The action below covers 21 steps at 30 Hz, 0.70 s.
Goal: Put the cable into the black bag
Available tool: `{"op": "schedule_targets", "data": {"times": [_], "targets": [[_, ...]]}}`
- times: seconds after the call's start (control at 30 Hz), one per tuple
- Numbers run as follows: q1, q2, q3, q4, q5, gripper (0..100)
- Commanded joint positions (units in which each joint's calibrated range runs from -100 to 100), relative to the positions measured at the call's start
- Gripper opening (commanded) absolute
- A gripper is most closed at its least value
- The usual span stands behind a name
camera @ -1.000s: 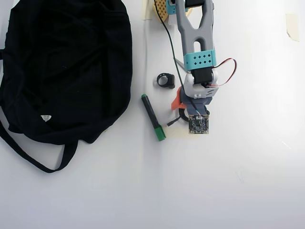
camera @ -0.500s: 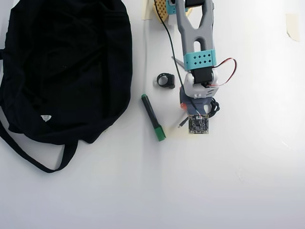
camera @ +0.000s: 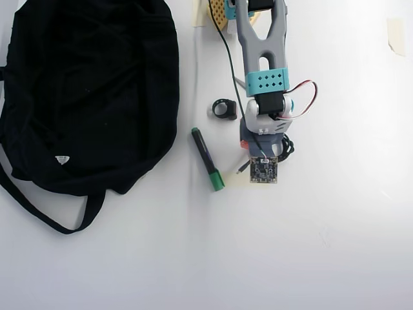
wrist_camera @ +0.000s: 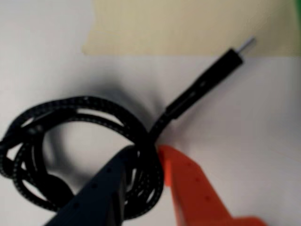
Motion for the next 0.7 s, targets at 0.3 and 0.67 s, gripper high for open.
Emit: {"op": "schedule_targets", "data": {"times": [0.3,0.67], "targets": [[0.7,-2.5,-12.7,8.7,0.1,2],[1.0,-2.5,-20.0,17.4,0.6,2]]}}
